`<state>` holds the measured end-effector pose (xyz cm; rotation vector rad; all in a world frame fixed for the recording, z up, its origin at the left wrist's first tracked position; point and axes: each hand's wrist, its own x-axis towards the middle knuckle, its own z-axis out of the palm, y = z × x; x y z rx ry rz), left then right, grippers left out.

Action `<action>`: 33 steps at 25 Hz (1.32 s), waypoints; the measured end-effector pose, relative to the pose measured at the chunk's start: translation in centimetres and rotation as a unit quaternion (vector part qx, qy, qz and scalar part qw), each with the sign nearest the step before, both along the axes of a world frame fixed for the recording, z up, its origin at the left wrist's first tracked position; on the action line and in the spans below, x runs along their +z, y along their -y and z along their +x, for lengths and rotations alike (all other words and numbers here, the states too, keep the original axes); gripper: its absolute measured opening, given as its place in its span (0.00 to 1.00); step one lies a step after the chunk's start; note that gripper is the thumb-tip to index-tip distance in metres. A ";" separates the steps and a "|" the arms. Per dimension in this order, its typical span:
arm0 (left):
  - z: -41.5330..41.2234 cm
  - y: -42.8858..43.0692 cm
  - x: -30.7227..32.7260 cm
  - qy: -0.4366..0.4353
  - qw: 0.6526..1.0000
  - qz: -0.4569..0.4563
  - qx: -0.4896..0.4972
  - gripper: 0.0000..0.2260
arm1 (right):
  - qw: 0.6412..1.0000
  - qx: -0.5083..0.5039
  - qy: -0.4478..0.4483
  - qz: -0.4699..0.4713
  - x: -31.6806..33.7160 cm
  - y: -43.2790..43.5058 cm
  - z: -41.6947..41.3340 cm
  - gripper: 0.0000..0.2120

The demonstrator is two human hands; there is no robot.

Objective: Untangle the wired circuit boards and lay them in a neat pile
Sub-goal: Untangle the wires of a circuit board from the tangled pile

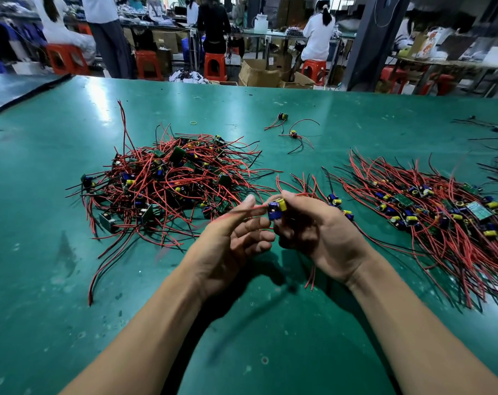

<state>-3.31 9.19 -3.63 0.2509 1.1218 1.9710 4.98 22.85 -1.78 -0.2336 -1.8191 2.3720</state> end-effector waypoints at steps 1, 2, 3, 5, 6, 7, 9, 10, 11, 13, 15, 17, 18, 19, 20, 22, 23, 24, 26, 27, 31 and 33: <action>0.0 0.0 0.0 -0.004 1.000 -0.009 -0.013 0.17 | 1.000 0.003 0.011 0.012 0.1 -0.2 0.1 0.12; 0.1 0.0 0.0 -0.011 1.000 -0.012 -0.026 0.19 | 1.000 0.005 0.018 0.023 0.2 -0.5 0.2 0.12; 0.3 0.0 -0.1 -0.017 0.999 -0.008 -0.038 0.20 | 0.999 0.005 0.024 0.034 0.2 -0.7 0.2 0.13; 0.6 0.0 -0.3 -0.029 0.998 0.010 -0.061 0.20 | 0.999 0.006 0.033 0.044 0.1 -1.0 0.3 0.13; 0.7 0.0 -0.3 -0.033 0.996 0.019 -0.075 0.20 | 0.998 0.014 0.036 0.044 -0.1 -1.1 0.3 0.13; 0.8 0.0 -0.3 -0.033 0.995 0.027 -0.086 0.19 | 0.998 0.028 0.037 0.045 -0.1 -1.1 0.3 0.13; 0.9 0.1 -0.5 -0.024 0.994 0.032 -0.099 0.16 | 0.997 0.050 0.036 0.047 -0.1 -1.0 0.3 0.10; 0.9 0.1 -0.5 -0.019 0.994 0.030 -0.103 0.14 | 0.997 0.050 0.038 0.050 -0.2 -1.0 0.3 0.09; 1.0 0.0 -0.6 -0.017 0.994 0.025 -0.104 0.14 | 0.996 0.038 0.044 0.068 -0.2 -0.9 0.2 0.07; 1.1 0.0 -0.7 -0.027 0.994 0.012 -0.101 0.12 | 0.987 -0.007 0.050 0.154 -0.3 -0.8 0.1 0.03; 1.2 -0.2 -0.8 -0.038 0.996 0.010 -0.086 0.11 | 0.978 -0.035 0.042 0.203 -0.5 -0.8 0.0 0.06; 1.3 -0.3 -0.8 -0.039 0.997 0.010 -0.066 0.12 | 0.979 -0.048 0.032 0.195 -0.6 -0.9 -0.1 0.04; 1.3 -0.3 -0.8 -0.039 0.998 0.009 -0.055 0.12 | 0.980 -0.052 0.027 0.190 -0.7 -0.9 -0.1 0.04; 1.3 -0.3 -0.8 -0.042 0.998 0.008 -0.045 0.12 | 0.981 -0.056 0.023 0.186 -0.8 -1.0 -0.1 0.04; 1.3 -0.3 -0.9 -0.051 0.998 0.005 -0.036 0.12 | 0.981 -0.056 0.017 0.182 -0.8 -1.0 0.0 0.04; 1.4 -0.3 -0.9 -0.081 0.996 -0.004 -0.023 0.11 | 0.983 -0.050 0.005 0.175 -0.9 -1.1 0.1 0.07; 1.4 -0.3 -1.0 -0.097 0.995 -0.009 -0.020 0.12 | 0.983 -0.049 0.002 0.179 -0.9 -1.2 0.1 0.08; 1.4 -0.3 -1.1 -0.110 0.994 -0.015 -0.020 0.11 | 0.980 -0.053 0.004 0.190 -0.9 -1.3 0.2 0.09; 1.4 -0.4 -1.1 -0.127 0.991 -0.030 -0.022 0.07 | 0.974 -0.069 0.015 0.214 -0.9 -1.4 0.1 0.06; 1.4 -0.4 -1.1 -0.128 0.991 -0.037 -0.021 0.05 | 0.972 -0.077 0.022 0.219 -0.9 -1.4 0.0 0.05; 1.0 -0.2 -1.1 -0.116 0.992 -0.043 -0.026 0.07 | 0.987 -0.086 0.047 0.129 -0.8 -1.5 -0.2 0.07; 1.0 -0.1 -0.8 -0.105 0.993 -0.033 -0.036 0.07 | 0.993 -0.061 0.058 0.084 -0.8 -1.7 -0.1 0.11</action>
